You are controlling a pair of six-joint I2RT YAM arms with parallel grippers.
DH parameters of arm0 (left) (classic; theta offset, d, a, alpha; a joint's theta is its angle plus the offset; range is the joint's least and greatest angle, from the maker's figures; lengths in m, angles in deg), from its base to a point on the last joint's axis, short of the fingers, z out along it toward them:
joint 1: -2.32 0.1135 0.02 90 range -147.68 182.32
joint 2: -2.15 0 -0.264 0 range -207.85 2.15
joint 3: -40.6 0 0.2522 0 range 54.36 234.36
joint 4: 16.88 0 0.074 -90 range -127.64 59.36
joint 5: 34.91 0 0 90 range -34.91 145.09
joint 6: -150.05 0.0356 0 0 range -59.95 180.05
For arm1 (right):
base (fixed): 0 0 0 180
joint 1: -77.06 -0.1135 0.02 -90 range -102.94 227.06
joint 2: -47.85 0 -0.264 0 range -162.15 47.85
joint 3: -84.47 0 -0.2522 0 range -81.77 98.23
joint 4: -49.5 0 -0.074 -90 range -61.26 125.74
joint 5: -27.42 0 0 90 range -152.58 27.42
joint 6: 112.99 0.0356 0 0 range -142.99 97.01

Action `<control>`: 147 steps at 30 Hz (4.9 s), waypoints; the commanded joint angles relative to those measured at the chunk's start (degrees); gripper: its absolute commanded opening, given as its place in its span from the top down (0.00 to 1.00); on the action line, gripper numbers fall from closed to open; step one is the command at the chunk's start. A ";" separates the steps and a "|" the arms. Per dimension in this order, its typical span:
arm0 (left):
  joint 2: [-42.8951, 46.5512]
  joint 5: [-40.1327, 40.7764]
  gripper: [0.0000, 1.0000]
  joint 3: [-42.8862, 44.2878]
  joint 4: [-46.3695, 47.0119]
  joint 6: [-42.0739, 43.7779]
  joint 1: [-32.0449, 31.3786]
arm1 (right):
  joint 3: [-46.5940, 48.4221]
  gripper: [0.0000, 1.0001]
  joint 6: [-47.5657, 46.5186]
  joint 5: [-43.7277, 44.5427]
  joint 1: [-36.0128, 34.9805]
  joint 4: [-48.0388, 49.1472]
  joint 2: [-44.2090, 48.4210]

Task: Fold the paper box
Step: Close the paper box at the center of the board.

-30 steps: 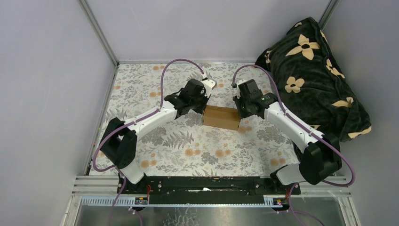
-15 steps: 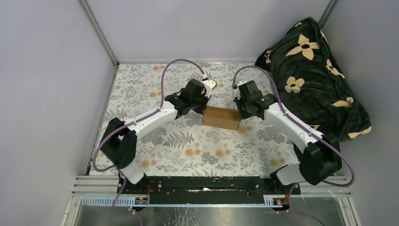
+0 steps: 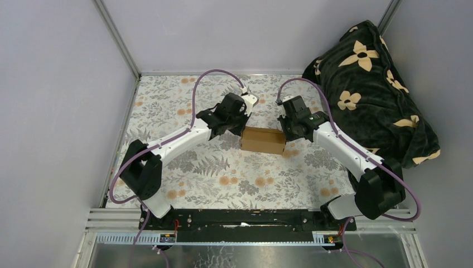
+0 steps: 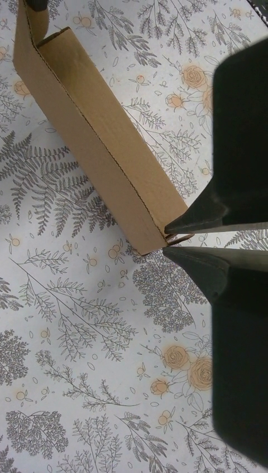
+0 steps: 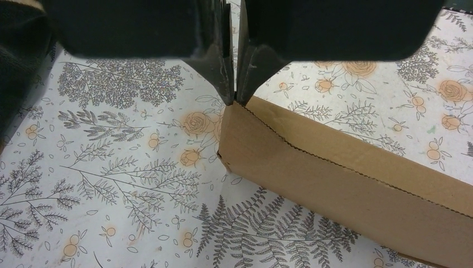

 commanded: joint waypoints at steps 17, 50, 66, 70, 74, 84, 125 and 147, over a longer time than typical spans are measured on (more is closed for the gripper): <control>-4.95 -2.31 0.82 8.03 -4.99 -4.27 -1.89 | 6.64 0.91 3.41 -5.78 -0.41 -0.64 -1.86; -7.67 0.48 0.82 11.22 -8.47 -6.44 -2.98 | 3.63 0.78 2.65 5.87 0.19 -2.28 1.18; -8.27 1.37 0.82 11.94 -9.21 -6.24 -2.98 | -0.21 0.81 1.46 6.43 3.37 -1.63 2.66; -8.62 1.53 0.82 12.54 -9.78 -6.60 -3.04 | -0.66 0.89 1.47 5.78 3.51 -1.34 2.90; -8.92 2.06 0.82 13.54 -10.68 -7.16 -3.42 | -1.43 0.94 1.72 5.00 3.57 -0.86 2.90; -9.49 2.03 0.82 15.14 -12.65 -10.48 -4.26 | -2.74 1.00 3.30 3.43 3.60 -0.04 3.33; -15.43 14.31 0.81 26.50 -22.02 -27.35 -12.02 | -9.98 1.00 9.63 5.07 3.60 4.69 8.96; -17.03 22.31 0.82 27.64 -24.86 -34.64 -15.38 | -14.13 1.00 12.38 6.74 3.55 6.62 12.10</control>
